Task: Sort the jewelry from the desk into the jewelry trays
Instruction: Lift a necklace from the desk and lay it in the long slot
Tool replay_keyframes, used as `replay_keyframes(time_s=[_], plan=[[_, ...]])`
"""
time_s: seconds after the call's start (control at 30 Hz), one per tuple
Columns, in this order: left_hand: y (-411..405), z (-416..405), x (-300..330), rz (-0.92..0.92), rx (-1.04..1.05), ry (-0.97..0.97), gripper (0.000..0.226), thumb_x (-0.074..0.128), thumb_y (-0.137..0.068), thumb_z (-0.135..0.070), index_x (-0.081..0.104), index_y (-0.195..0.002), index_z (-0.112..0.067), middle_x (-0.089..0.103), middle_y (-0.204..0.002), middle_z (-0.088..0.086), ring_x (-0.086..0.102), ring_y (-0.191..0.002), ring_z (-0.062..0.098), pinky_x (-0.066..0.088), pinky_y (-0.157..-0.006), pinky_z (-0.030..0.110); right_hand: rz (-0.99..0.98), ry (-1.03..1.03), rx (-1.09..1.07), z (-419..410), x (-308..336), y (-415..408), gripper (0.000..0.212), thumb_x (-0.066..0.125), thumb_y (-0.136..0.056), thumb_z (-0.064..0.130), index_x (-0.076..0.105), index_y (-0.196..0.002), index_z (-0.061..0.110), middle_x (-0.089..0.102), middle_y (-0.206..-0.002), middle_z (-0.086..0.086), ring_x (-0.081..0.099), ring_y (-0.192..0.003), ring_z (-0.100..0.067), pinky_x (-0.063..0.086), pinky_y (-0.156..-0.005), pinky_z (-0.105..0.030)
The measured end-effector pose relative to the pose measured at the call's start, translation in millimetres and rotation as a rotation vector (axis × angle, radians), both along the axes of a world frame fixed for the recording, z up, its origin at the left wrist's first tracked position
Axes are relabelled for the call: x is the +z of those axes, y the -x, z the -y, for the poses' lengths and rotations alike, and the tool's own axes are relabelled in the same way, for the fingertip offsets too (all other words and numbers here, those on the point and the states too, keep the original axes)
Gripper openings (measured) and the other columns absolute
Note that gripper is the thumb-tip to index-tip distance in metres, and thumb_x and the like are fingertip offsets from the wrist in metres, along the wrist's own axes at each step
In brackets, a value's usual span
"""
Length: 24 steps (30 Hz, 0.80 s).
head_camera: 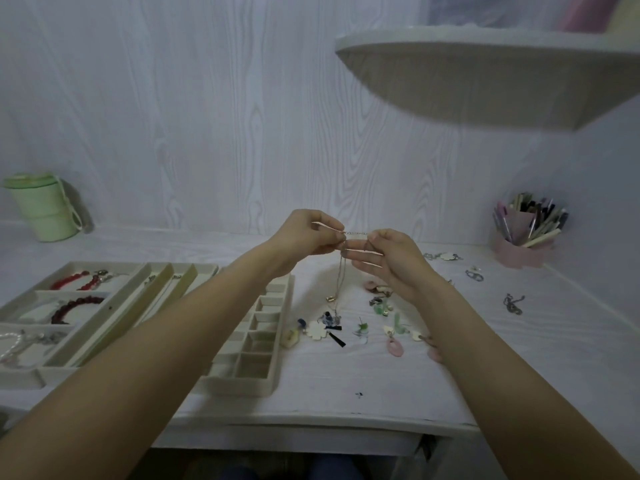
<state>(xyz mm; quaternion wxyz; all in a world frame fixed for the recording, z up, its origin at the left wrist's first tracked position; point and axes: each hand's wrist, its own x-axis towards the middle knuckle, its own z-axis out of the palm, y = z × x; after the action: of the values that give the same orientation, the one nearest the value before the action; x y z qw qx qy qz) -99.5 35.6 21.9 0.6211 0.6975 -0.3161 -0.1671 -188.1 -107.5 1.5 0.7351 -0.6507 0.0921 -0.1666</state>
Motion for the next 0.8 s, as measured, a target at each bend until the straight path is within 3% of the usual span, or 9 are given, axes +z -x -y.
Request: replay_keyframes(time_s=[0.17,0.33,0.57,0.8], plan=[[-0.2,-4.0,14.1,0.067,0.044,-0.106,0.007,0.06,-0.09,-0.007,0.066,-0.094,-0.006,0.064,-0.086,0.009,0.062,-0.074,0.012,0.054,-0.07,0.016,0.037,-0.016,0.006,-8.3,17.4,-5.9,0.021,0.036,-0.103,0.011,0.045,-0.084,0.008,0.07,-0.095,-0.016,0.071,-0.087,-0.029,0.059,-0.077,-0.034],[-4.7,-11.4,29.9,0.141,0.103,-0.073,0.006,0.068,-0.083,-0.006,0.067,-0.078,-0.009,0.066,-0.077,0.011,0.064,-0.07,0.013,0.055,-0.07,0.018,0.061,-0.039,0.009,-16.6,32.2,-11.2,0.021,0.034,-0.103,0.007,0.044,-0.084,0.008,0.068,-0.096,-0.021,0.07,-0.086,-0.03,0.06,-0.074,-0.033],[-7.6,-24.4,50.8,0.057,0.034,0.002,0.003,0.068,-0.084,-0.005,0.065,-0.083,-0.003,0.066,-0.07,0.009,0.064,-0.057,0.006,0.052,-0.06,0.014,0.035,-0.02,0.013,-27.2,50.9,-21.6,0.018,0.033,-0.103,0.01,0.04,-0.087,0.011,0.069,-0.086,-0.016,0.07,-0.067,-0.02,0.058,-0.063,-0.028],[-10.7,-29.1,62.7,0.033,0.1,0.036,0.013,0.067,-0.086,-0.01,0.067,-0.091,0.001,0.07,-0.076,0.009,0.067,-0.064,0.008,0.052,-0.06,0.015,0.03,0.015,-0.013,-33.2,61.8,-31.8,0.016,0.041,-0.099,0.007,0.045,-0.085,0.012,0.063,-0.079,-0.011,0.053,-0.06,-0.015,0.052,-0.062,-0.028]])
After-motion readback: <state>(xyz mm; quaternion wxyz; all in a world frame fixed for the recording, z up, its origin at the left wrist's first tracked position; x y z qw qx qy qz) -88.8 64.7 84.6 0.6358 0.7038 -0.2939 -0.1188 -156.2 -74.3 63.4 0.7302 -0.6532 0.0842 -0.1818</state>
